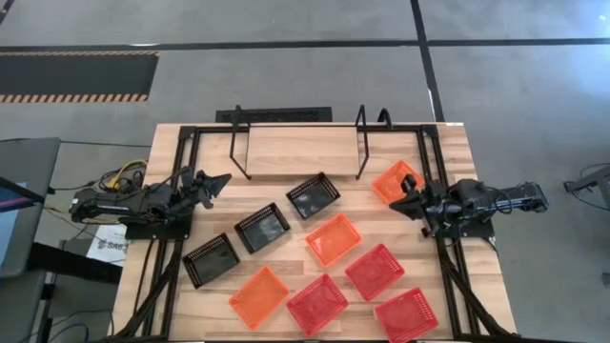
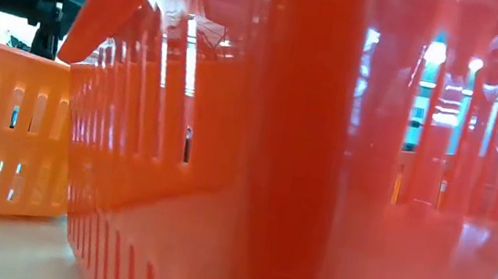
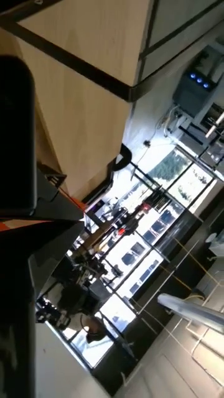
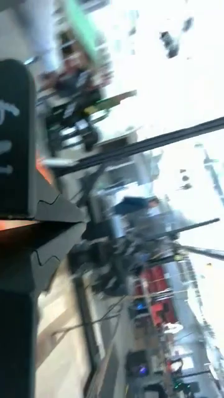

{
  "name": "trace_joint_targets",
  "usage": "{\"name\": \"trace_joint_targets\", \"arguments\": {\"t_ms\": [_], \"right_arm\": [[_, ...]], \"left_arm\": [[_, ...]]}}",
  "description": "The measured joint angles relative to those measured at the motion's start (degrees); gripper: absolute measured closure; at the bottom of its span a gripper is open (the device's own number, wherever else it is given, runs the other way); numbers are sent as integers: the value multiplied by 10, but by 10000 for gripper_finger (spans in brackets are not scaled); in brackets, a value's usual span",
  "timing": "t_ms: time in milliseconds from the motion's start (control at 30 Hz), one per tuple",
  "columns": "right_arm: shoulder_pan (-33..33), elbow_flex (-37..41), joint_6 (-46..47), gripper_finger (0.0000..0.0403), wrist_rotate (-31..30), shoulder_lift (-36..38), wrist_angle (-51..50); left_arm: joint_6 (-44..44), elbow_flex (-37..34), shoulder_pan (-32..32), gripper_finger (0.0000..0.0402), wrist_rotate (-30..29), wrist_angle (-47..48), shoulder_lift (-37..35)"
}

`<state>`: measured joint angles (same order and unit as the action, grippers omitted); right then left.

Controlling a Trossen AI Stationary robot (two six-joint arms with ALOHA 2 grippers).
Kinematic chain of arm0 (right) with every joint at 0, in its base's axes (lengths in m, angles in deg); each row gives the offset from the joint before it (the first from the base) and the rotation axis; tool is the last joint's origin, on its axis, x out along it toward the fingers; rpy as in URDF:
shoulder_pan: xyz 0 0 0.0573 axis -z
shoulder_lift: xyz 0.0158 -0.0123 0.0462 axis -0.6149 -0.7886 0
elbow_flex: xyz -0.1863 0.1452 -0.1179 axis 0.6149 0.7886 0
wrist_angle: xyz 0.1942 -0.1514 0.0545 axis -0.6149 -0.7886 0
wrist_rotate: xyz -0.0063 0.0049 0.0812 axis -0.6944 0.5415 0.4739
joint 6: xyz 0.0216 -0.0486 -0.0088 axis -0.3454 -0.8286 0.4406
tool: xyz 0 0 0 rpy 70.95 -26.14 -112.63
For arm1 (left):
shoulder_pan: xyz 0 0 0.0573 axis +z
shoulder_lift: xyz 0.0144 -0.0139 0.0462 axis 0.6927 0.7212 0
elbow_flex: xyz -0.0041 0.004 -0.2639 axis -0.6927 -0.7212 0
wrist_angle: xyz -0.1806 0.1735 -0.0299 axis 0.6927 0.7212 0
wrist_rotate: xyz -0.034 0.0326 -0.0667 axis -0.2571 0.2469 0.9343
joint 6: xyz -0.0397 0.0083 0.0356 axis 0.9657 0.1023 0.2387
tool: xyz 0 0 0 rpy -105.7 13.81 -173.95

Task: Stack baskets on shelf by color
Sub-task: Put the top orange bin on the shelf

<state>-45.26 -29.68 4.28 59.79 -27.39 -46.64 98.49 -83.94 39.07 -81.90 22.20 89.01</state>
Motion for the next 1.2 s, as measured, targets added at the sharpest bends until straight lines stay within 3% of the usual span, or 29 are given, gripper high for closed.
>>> {"name": "trace_joint_targets", "arguments": {"t_ms": [267,433,633,800,1200], "right_arm": [[21,0,-22,380,-104,0,37],[35,-1,-14,384,-105,0,65],[51,-1,30,374,-105,0,128],[60,-2,82,361,-105,0,115],[60,-2,100,352,-120,0,79]], "left_arm": [[-50,0,0,401,-26,1,0],[-79,0,0,401,-27,1,0],[-101,0,0,399,-73,4,0],[-88,0,0,379,-85,5,0],[-84,0,0,335,-89,5,0]]}}
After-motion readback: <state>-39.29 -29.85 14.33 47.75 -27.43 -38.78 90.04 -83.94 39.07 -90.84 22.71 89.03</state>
